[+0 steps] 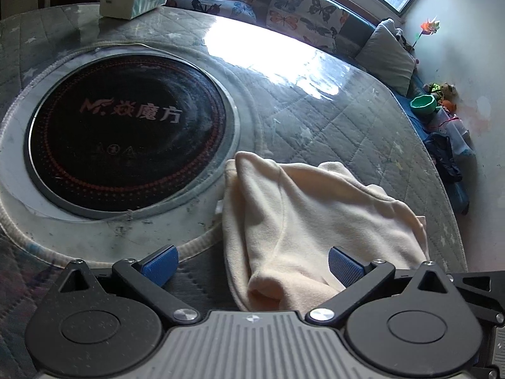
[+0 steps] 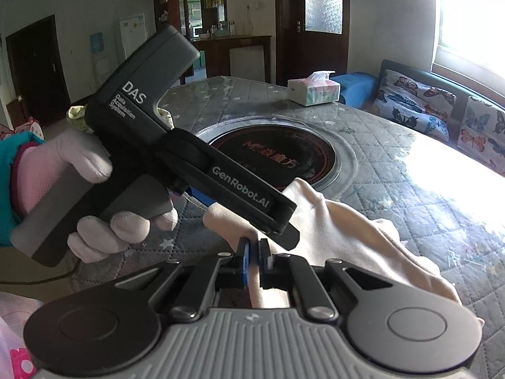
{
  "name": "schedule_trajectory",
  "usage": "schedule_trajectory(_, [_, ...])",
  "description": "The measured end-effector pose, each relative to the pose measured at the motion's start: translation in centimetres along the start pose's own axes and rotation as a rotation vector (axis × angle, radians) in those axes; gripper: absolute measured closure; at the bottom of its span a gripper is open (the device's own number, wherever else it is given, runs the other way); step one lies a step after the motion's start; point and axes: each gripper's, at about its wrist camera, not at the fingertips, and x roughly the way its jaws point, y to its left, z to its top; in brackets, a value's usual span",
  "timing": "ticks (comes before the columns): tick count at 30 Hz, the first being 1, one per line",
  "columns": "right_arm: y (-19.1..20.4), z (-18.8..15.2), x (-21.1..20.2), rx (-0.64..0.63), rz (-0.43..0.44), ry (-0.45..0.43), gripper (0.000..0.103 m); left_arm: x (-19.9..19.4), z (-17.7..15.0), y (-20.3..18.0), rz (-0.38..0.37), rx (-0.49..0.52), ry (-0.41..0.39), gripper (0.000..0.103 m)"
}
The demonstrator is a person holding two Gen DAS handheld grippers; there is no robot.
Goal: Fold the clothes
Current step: 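Grasp the sweatshirt edge with the left tool while the right tool holds its end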
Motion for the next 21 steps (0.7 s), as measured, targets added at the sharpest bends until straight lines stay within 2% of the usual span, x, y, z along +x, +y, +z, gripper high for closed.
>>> schedule_trajectory(4, [-0.4,-0.2,-0.6,0.013,0.006,-0.013,0.098,0.2,0.2,-0.4,-0.036,-0.028,0.019,0.004])
schedule_trajectory(10, [-0.9,-0.3,-1.5,0.026,0.012,-0.034,0.099,0.3,0.4,-0.7,-0.05,-0.076,0.016,0.015])
schedule_trajectory(13, [-1.2,-0.3,-2.0,0.038,0.012,-0.05,0.099,0.1,0.3,-0.2,-0.078,-0.148,0.023,0.02])
schedule_trajectory(18, [-1.9,-0.1,-2.6,0.066,0.009,-0.073,0.099,-0.9,-0.4,1.4,-0.141,-0.295,0.027,0.02])
schedule_trajectory(21, [-1.9,-0.2,-2.7,0.068,0.02,-0.078,0.099,-0.8,-0.5,1.7,-0.196,-0.341,0.039,0.02])
